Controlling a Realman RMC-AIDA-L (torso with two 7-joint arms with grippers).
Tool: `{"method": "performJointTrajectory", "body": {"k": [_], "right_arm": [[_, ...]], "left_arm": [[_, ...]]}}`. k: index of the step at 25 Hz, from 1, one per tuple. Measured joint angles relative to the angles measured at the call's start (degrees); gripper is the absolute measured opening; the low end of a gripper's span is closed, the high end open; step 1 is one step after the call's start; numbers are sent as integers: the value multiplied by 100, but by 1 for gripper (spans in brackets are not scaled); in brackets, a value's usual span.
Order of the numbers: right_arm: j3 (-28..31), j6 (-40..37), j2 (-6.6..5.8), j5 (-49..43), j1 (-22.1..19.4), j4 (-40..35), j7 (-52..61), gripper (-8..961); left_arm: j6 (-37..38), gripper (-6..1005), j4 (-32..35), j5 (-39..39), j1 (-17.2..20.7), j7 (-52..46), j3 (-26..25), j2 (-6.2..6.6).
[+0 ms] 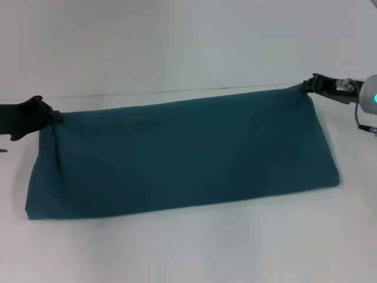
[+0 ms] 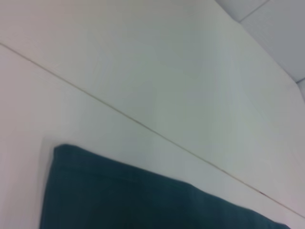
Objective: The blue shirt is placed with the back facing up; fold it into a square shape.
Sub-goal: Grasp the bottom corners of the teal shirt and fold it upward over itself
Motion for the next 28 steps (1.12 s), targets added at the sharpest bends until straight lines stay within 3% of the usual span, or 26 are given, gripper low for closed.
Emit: {"method": "performJointTrajectory", "body": {"k": [10,22,28], "right_arm": [[-576,815,3,-25,101,251,-4,20],[-623,993,48,42,271,231,35,40],[-786,1522,-42,31,513,782,-54,50]], "left_arm": [[-556,43,-111,-10,-16,134,72,-110],[-704,46,24,-115,-32,102,62,-194],[-1102,48,-344,8,-206,128,93,-151]]}}
